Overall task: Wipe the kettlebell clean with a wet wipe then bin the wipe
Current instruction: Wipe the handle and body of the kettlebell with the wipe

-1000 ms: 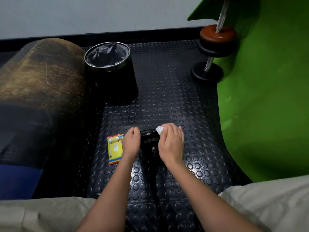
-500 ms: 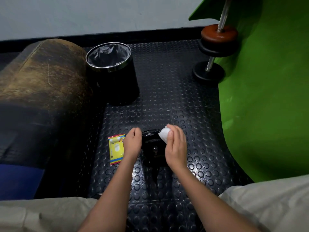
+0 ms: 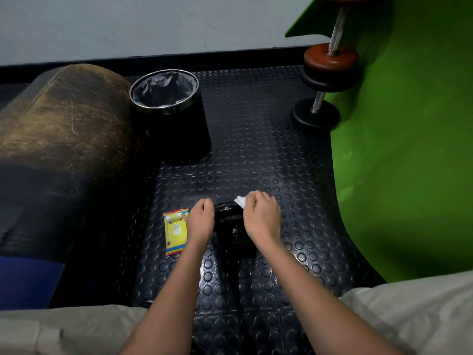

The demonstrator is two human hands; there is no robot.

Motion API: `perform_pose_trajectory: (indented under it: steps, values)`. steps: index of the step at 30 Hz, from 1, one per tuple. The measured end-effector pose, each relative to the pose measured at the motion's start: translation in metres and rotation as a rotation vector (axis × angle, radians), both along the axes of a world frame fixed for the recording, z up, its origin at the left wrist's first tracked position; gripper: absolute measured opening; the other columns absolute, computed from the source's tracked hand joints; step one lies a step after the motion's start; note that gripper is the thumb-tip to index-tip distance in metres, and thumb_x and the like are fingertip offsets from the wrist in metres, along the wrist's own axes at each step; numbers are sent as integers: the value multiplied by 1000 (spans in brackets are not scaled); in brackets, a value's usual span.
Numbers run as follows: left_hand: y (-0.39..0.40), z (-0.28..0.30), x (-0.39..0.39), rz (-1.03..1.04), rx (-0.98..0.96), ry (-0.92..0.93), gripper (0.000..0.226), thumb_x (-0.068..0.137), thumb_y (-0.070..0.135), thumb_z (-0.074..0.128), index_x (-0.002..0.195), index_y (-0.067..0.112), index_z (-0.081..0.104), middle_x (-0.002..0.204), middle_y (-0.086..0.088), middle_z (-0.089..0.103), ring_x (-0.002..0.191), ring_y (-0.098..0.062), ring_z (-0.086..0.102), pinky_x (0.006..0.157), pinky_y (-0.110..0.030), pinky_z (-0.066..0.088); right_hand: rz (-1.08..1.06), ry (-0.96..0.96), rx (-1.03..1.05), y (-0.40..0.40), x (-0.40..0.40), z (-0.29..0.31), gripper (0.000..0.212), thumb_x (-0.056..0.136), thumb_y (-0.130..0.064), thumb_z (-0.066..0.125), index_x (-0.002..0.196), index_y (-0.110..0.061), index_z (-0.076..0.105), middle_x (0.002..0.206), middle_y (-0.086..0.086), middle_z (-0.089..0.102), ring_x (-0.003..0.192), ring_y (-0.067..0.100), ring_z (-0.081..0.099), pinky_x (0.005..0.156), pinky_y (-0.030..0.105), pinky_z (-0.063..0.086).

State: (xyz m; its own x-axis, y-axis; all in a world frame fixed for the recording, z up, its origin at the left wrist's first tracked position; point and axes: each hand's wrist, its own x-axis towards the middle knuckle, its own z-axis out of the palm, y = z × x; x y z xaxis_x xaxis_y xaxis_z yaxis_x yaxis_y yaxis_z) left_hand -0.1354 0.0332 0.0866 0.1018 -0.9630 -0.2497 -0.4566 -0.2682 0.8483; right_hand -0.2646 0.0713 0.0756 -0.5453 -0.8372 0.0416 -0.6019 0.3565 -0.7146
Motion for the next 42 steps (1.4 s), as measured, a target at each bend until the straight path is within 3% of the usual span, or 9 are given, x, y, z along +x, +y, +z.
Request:
perform_pose_trajectory:
  steps: [3,12,17,22,24,26,28,34,42]
  values:
    - [-1,-1,1,-13,-9,-5,31,96,24,38,65,19,33,65,4,39,64,-16,34,59,-36,29,160,213,-66,2,14,-1,52,104,-36,21,97,-19,70,99,-7,69,101,14,58,123,35,19]
    - [-1,-3,0,-6,-5,-4,33,96,26,40,65,18,35,64,4,41,64,-16,36,59,-35,31,200,256,-238,24,-2,-27,41,107,-35,34,135,-23,62,138,-8,61,135,12,47,126,36,10]
    - [0,-2,0,-10,8,20,31,96,25,39,67,18,32,64,4,37,62,-15,32,56,-34,27,-11,-85,-182,25,-8,-22,43,107,-36,26,120,-25,65,116,-16,63,117,11,57,121,41,26]
    - [0,-1,1,-15,4,15,31,96,25,38,67,18,31,64,3,36,63,-16,33,56,-34,26,-199,-609,119,12,-19,-9,44,105,-43,24,110,-22,62,105,2,64,102,27,60,79,38,45]
    - [1,-1,1,-16,-1,3,31,96,26,38,67,18,31,64,4,36,63,-16,33,56,-35,26,-231,-718,216,7,-23,-3,48,105,-41,23,118,-16,62,105,4,64,91,22,59,77,37,46]
    - [1,-1,1,-14,-1,4,30,96,26,38,68,18,31,64,4,36,63,-15,32,56,-35,26,-164,-550,257,4,-23,-1,51,107,-34,18,126,-15,62,113,2,66,104,23,60,106,47,41]
    - [1,0,1,-12,0,4,29,96,25,38,69,18,31,65,3,36,63,-15,32,56,-34,26,-136,-317,207,4,-18,-3,53,109,-29,17,129,-14,64,126,1,67,121,20,58,125,45,12]
    - [0,-3,1,-5,-7,12,30,96,26,38,67,19,33,64,4,38,63,-16,34,58,-35,28,57,151,2,3,5,-1,54,101,-38,17,90,-24,69,94,-12,68,98,12,59,124,41,9]
    - [0,-2,1,-15,-8,17,30,96,26,39,67,19,34,65,5,39,62,-14,34,57,-34,29,238,252,-203,14,-3,-17,34,107,-37,31,103,-32,64,105,-20,62,107,4,52,119,45,16]
